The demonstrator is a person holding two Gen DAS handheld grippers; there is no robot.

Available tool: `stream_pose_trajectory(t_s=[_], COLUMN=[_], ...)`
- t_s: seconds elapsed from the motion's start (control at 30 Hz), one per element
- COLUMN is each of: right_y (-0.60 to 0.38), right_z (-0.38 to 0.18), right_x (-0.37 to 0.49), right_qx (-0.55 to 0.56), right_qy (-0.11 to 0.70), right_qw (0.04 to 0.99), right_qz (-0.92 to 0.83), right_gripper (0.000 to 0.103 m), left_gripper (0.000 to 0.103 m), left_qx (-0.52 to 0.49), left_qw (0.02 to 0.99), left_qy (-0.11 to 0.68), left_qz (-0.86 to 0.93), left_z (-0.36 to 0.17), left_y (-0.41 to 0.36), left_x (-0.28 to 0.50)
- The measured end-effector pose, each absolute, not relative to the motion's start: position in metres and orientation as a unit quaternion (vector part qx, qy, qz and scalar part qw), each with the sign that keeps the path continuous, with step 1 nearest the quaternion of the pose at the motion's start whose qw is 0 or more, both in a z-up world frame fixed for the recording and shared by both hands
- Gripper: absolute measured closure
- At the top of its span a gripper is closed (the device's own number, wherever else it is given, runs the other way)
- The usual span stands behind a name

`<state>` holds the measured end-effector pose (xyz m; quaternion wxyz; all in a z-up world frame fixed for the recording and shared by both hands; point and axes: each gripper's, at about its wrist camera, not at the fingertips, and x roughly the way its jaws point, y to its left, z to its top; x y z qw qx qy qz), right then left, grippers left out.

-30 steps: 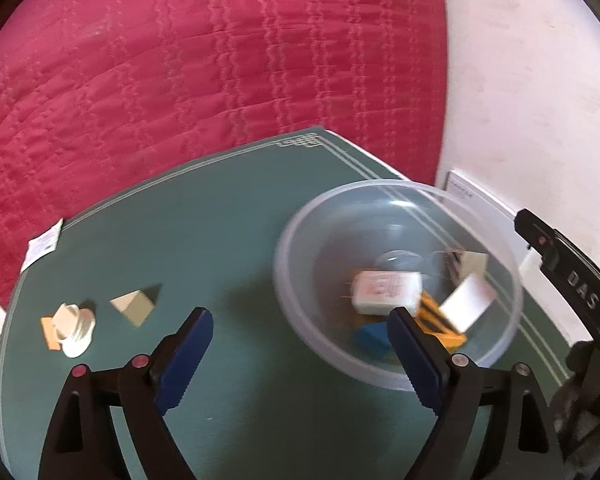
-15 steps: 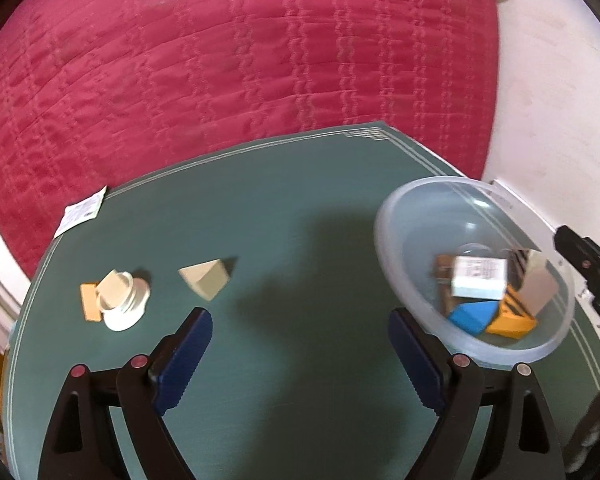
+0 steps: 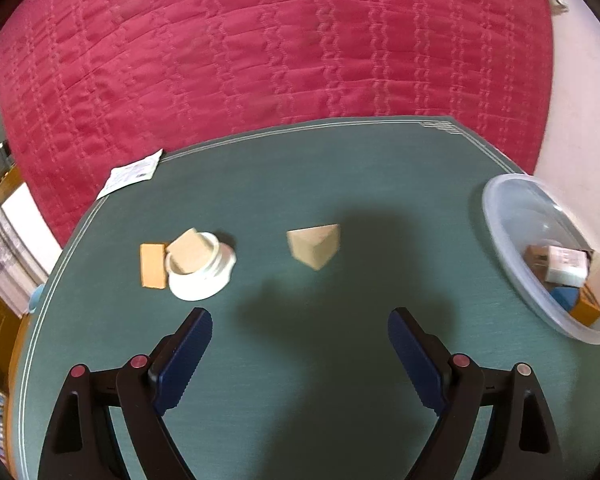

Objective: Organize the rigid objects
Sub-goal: 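Withdraw both grippers from the bowl back over the table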

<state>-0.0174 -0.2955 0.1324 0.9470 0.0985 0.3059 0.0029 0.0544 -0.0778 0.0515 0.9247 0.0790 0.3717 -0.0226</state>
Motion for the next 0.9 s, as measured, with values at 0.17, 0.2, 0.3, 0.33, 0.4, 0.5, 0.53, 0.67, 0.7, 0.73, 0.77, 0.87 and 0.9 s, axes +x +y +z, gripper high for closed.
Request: stream_pose_trajectory(t_s=[0.17, 0.2, 0.3, 0.33, 0.4, 0.5, 0.53, 0.67, 0.7, 0.73, 0.77, 0.87, 0.9], right_y=[-0.273, -0.270, -0.260, -0.258, -0.250, -0.243, -0.240, -0.228, -0.224, -0.219, -0.217, -0.208, -0.205], right_z=[0.127, 0.126, 0.124, 0.124, 0.124, 0.123, 0.122, 0.114, 0.110, 0.106, 0.104, 0.096, 0.093], right_x=[-0.012, -0.011, -0.005, -0.003, 0.000, 0.004, 0.006, 0.012, 0.015, 0.017, 0.018, 0.024, 0.026], right_qx=[0.087, 0.086, 0.083, 0.081, 0.076, 0.072, 0.070, 0.068, 0.067, 0.064, 0.062, 0.055, 0.055], right_qy=[0.322, 0.326, 0.337, 0.339, 0.343, 0.349, 0.351, 0.362, 0.368, 0.374, 0.377, 0.389, 0.394], right_qw=[0.942, 0.941, 0.937, 0.936, 0.935, 0.932, 0.931, 0.926, 0.924, 0.921, 0.919, 0.914, 0.912], right_qz=[0.029, 0.032, 0.043, 0.046, 0.055, 0.067, 0.069, 0.081, 0.086, 0.090, 0.093, 0.099, 0.100], right_gripper=[0.041, 0.041, 0.041, 0.041, 0.041, 0.041, 0.041, 0.041, 0.041, 0.041, 0.041, 0.041, 0.041], left_gripper=[0.011, 0.011, 0.011, 0.011, 0.011, 0.011, 0.011, 0.011, 0.011, 0.011, 0.011, 0.011, 0.011], left_qx=[0.071, 0.070, 0.067, 0.066, 0.064, 0.056, 0.054, 0.050, 0.050, 0.049, 0.047, 0.044, 0.043], left_qw=[0.925, 0.925, 0.924, 0.924, 0.925, 0.925, 0.926, 0.925, 0.925, 0.924, 0.924, 0.921, 0.920], left_qy=[0.373, 0.374, 0.376, 0.376, 0.375, 0.374, 0.374, 0.374, 0.375, 0.375, 0.377, 0.383, 0.384], left_qz=[-0.011, -0.008, 0.000, 0.003, 0.009, 0.021, 0.025, 0.041, 0.045, 0.049, 0.052, 0.059, 0.059], left_z=[0.050, 0.050, 0.049, 0.049, 0.049, 0.049, 0.049, 0.046, 0.045, 0.044, 0.043, 0.039, 0.038], left_y=[-0.060, -0.057, -0.046, -0.042, -0.034, -0.021, -0.016, 0.003, 0.007, 0.012, 0.017, 0.026, 0.028], left_x=[0.056, 0.056, 0.060, 0.060, 0.061, 0.063, 0.063, 0.065, 0.066, 0.067, 0.068, 0.075, 0.076])
